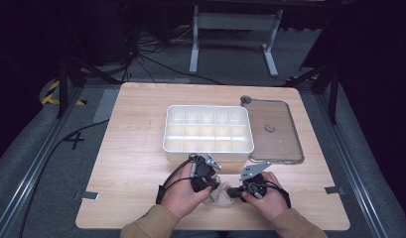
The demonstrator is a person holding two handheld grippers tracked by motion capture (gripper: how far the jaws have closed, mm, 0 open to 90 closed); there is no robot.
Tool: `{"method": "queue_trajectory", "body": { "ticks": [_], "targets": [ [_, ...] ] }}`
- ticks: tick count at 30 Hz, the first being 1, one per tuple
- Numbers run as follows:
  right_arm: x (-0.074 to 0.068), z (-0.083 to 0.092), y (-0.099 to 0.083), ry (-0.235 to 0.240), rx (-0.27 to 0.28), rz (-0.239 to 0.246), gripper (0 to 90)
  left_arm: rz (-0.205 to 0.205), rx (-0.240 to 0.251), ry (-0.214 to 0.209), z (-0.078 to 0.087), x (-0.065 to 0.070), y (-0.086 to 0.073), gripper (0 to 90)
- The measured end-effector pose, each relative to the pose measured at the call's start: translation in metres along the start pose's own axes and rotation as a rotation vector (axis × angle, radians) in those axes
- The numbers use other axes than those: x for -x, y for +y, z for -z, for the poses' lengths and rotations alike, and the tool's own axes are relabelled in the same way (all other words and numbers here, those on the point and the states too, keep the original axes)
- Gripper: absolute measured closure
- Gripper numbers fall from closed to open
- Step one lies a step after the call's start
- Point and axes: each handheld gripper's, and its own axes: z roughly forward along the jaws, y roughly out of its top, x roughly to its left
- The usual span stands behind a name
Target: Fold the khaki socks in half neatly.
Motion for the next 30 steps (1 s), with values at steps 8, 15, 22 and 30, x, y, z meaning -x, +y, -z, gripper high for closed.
{"method": "queue_trajectory", "body": {
  "ticks": [8, 15, 22, 30],
  "targets": [
    [0.000, 0.000, 0.000, -0.002, 0.001, 0.003, 87.6, 0.006, -0.025, -0.011, -0.011, 0.000, -0.002, 82.0],
    [0.001, 0.000, -0.001, 0.002, 0.004, -0.006, 87.5, -0.012, -0.003, -0.090, -0.007, 0.006, 0.000, 64.5],
    [0.001, 0.005, 0.001, -0.002, -0.004, -0.002, 83.7, -0.004, 0.059, -0.081, 0.016, 0.000, -0.002, 55.7],
    [-0.012, 0.034, 0.027, -0.013, 0.109, 0.055, 83.6, 0.081, 0.075, -0.040, 0.030, -0.019, -0.015, 57.9]
  ]
}}
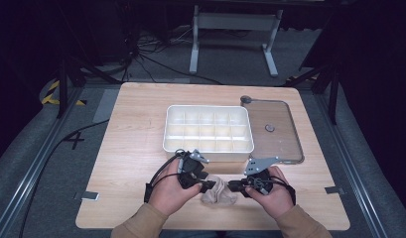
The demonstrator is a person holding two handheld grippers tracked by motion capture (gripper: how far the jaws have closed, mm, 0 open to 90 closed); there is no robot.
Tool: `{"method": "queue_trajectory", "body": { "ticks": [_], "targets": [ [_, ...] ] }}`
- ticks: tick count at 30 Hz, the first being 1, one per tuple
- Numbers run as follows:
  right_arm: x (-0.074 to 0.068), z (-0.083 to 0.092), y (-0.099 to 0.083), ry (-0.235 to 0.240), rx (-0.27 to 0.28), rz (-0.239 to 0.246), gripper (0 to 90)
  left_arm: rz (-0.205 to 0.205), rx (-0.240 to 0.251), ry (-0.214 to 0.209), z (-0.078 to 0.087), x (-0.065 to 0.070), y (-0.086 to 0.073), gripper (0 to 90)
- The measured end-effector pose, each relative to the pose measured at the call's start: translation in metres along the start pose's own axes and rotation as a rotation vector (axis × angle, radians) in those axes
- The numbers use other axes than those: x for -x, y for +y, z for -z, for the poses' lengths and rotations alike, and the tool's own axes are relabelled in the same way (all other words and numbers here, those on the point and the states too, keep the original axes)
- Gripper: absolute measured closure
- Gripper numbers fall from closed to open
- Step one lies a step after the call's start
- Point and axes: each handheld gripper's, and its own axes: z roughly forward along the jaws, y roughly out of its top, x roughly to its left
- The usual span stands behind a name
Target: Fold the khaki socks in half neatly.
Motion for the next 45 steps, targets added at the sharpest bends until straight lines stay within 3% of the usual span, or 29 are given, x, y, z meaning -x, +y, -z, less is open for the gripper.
{"method": "queue_trajectory", "body": {
  "ticks": [5, 6, 10, 14, 21, 45],
  "targets": [
    [-0.007, 0.000, 0.016, 0.035, 0.036, 0.027, 83.8, 0.030, -0.015, 0.020, 0.001, 0.000, -0.006, 57.0],
    [-0.008, -0.001, 0.018, 0.037, 0.038, 0.032, 84.1, 0.016, -0.020, 0.022, 0.001, -0.001, -0.006, 57.0],
    [-0.016, -0.015, 0.027, 0.049, 0.016, 0.073, 85.1, 0.027, -0.040, 0.030, 0.001, -0.003, -0.009, 57.0],
    [-0.018, -0.024, 0.029, 0.063, 0.010, 0.084, 86.9, 0.038, -0.041, 0.036, 0.001, -0.004, -0.010, 57.1],
    [-0.016, -0.030, 0.024, 0.040, -0.028, 0.079, 88.4, 0.033, -0.042, 0.042, 0.002, -0.005, -0.009, 56.9],
    [-0.013, -0.018, 0.007, -0.030, -0.139, 0.074, 88.3, 0.007, -0.090, 0.024, -0.010, -0.003, -0.001, 57.0]
  ]
}}
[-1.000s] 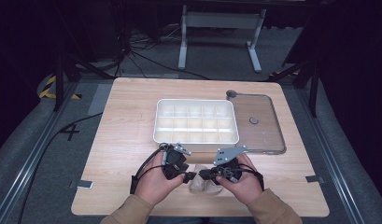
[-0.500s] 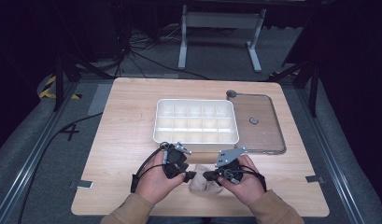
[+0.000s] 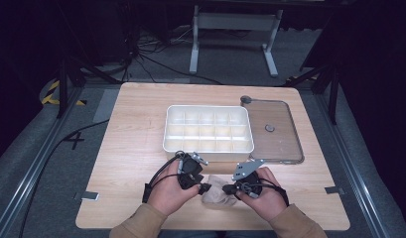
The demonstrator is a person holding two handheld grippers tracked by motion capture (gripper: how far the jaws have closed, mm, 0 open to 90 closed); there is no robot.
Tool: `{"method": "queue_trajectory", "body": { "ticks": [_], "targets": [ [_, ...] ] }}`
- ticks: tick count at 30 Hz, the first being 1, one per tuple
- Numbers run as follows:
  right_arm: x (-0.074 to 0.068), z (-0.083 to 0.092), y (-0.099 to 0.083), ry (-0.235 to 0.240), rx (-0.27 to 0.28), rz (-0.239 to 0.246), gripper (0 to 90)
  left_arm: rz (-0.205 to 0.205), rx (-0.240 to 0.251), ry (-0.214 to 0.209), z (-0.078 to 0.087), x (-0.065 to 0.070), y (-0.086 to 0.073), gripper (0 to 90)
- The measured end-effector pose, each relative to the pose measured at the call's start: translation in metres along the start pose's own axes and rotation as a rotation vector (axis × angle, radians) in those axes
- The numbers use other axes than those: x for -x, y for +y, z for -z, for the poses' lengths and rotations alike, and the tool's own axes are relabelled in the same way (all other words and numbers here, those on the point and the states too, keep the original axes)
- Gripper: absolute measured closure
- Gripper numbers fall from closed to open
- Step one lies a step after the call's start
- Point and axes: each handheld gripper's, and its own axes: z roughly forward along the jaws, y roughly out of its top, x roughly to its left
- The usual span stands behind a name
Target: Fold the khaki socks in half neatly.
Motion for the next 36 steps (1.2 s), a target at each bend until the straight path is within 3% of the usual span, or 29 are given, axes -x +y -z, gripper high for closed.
{"method": "queue_trajectory", "body": {
  "ticks": [14, 26, 29, 30, 33, 36],
  "targets": [
    [0.004, -0.006, -0.011, -0.008, -0.064, -0.012, 88.1, -0.023, -0.035, -0.017, -0.011, 0.006, 0.003, 58.3],
    [0.003, -0.016, -0.014, -0.017, -0.093, -0.004, 89.3, -0.026, -0.026, -0.014, -0.010, 0.009, 0.004, 60.0],
    [0.002, -0.016, -0.014, -0.020, -0.092, -0.002, 89.4, -0.033, -0.006, -0.014, -0.009, 0.009, 0.005, 64.9],
    [0.002, -0.016, -0.014, -0.021, -0.092, -0.002, 89.3, -0.038, 0.023, -0.010, -0.009, 0.009, 0.006, 64.9],
    [0.003, -0.016, -0.014, -0.019, -0.090, -0.004, 89.4, -0.038, 0.069, 0.002, -0.008, 0.010, 0.009, 75.6],
    [0.003, -0.016, -0.015, -0.016, -0.088, -0.004, 89.4, -0.042, 0.073, 0.006, -0.013, 0.011, 0.010, 79.8]
  ]
}}
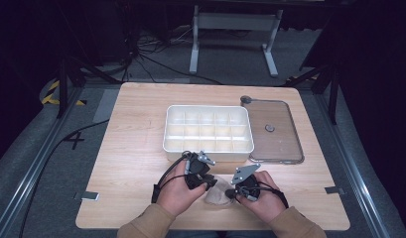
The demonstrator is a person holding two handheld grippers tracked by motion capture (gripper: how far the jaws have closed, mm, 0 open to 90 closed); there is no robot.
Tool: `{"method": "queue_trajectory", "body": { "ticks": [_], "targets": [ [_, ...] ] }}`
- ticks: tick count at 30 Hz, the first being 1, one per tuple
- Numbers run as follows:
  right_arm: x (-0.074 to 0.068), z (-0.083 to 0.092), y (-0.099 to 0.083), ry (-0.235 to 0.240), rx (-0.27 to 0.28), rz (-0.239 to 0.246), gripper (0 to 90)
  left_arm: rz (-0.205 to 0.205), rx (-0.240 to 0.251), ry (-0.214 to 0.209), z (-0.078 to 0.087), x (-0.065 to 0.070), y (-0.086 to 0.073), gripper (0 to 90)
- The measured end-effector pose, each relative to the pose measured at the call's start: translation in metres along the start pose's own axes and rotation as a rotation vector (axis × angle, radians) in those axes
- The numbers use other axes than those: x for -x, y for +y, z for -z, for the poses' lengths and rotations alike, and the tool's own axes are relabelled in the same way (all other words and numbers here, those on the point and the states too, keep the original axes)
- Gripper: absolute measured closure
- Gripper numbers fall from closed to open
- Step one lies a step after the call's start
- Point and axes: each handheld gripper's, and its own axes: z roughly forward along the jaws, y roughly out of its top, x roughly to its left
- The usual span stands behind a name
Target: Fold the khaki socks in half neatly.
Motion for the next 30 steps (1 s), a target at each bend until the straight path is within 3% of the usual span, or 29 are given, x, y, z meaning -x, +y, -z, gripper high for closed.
{"method": "queue_trajectory", "body": {
  "ticks": [9, 16, 30],
  "targets": [
    [0.000, 0.000, -0.003, -0.004, 0.020, -0.002, 89.3, -0.009, -0.015, 0.012, -0.020, -0.001, 0.003, 82.4],
    [-0.001, 0.001, -0.005, -0.003, 0.030, -0.005, 89.3, -0.001, -0.091, 0.034, -0.032, -0.004, 0.000, 78.3],
    [0.002, 0.002, -0.008, 0.003, 0.032, -0.009, 89.5, 0.033, -0.135, 0.032, -0.038, -0.013, -0.005, 78.6]
  ]
}}
